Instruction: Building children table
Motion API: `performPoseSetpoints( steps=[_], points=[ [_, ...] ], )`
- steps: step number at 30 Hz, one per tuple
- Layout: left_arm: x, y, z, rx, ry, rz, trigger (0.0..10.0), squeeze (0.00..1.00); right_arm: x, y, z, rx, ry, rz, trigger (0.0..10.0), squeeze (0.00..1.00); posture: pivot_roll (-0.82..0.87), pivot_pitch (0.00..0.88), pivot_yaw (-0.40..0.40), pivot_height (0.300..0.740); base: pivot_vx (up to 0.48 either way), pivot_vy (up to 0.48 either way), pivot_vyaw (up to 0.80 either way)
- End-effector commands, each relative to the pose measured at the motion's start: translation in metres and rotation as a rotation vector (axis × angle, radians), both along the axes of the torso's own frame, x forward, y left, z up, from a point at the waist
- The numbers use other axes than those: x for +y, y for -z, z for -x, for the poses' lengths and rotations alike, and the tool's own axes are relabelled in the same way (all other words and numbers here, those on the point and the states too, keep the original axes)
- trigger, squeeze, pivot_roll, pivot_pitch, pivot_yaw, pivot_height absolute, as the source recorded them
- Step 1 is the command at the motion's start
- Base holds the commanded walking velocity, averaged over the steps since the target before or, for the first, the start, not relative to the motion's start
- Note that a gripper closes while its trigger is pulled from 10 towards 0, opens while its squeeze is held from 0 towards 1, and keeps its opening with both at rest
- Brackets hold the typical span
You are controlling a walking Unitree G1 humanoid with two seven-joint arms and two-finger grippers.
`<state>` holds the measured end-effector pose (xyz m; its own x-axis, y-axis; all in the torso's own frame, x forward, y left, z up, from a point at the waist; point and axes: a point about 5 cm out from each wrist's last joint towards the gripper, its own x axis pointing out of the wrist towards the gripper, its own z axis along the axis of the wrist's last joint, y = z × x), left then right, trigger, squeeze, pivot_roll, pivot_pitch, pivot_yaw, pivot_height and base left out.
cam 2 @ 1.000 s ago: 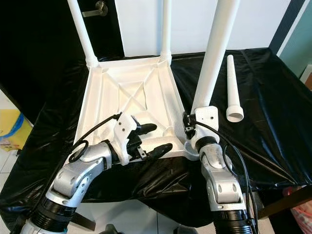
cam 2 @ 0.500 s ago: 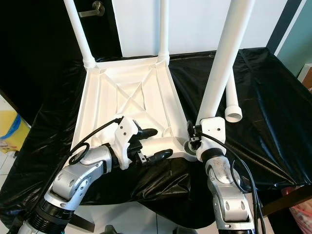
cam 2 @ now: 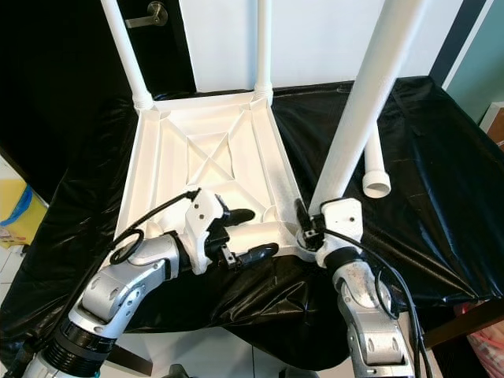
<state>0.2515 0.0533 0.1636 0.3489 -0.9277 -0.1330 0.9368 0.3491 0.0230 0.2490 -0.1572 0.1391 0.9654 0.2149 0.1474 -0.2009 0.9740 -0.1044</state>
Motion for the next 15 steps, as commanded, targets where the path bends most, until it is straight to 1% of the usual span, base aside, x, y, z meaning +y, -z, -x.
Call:
performPoseSetpoints(
  steps=[1,3,5,8,9,11,13,15],
  points=[
    [-0.003,-0.004,0.004,-0.001,0.11,0.0,10.0,0.0,0.004,0.013,0.002,0.044,-0.04,-0.002,10.0,0.0,-0.14,0.04,0.008,0.74,0.0,0.0,0.0],
    [-0.003,-0.004,0.003,-0.002,0.108,0.001,10.0,0.0,0.005,0.014,0.002,0.041,-0.05,0.006,10.0,0.0,-0.14,0.04,0.008,0.74,0.0,0.0,0.0],
    [-0.002,-0.005,0.003,-0.005,0.107,-0.002,10.0,0.0,0.007,0.018,0.003,0.035,-0.076,0.043,10.0,0.0,-0.14,0.04,0.009,0.74,0.0,0.0,0.0],
    [-0.002,-0.005,0.004,-0.005,0.107,-0.003,10.0,0.0,0.007,0.019,0.004,0.029,-0.084,0.058,10.0,0.0,-0.14,0.04,0.01,0.74,0.0,0.0,0.0],
    [-0.002,-0.005,0.004,-0.004,0.107,-0.004,10.0,0.0,0.004,0.021,0.005,0.031,-0.094,0.081,10.0,0.0,-0.14,0.041,0.014,0.74,0.0,0.0,0.0],
    [-0.002,-0.005,0.004,-0.004,0.107,-0.004,10.0,0.0,0.004,0.021,0.005,0.031,-0.094,0.081,10.0,0.0,-0.14,0.041,0.014,0.74,0.0,0.0,0.0],
    [-0.001,-0.005,0.004,-0.004,0.111,-0.006,10.0,0.0,-0.004,0.027,0.005,0.036,-0.114,0.137,10.0,0.0,-0.15,0.041,0.026,0.74,0.0,0.0,0.0],
    [-0.002,-0.005,0.003,-0.004,0.114,-0.008,10.0,0.0,-0.007,0.03,0.003,0.038,-0.122,0.155,10.0,0.0,-0.15,0.041,0.026,0.74,0.0,0.0,0.0]
  ],
)
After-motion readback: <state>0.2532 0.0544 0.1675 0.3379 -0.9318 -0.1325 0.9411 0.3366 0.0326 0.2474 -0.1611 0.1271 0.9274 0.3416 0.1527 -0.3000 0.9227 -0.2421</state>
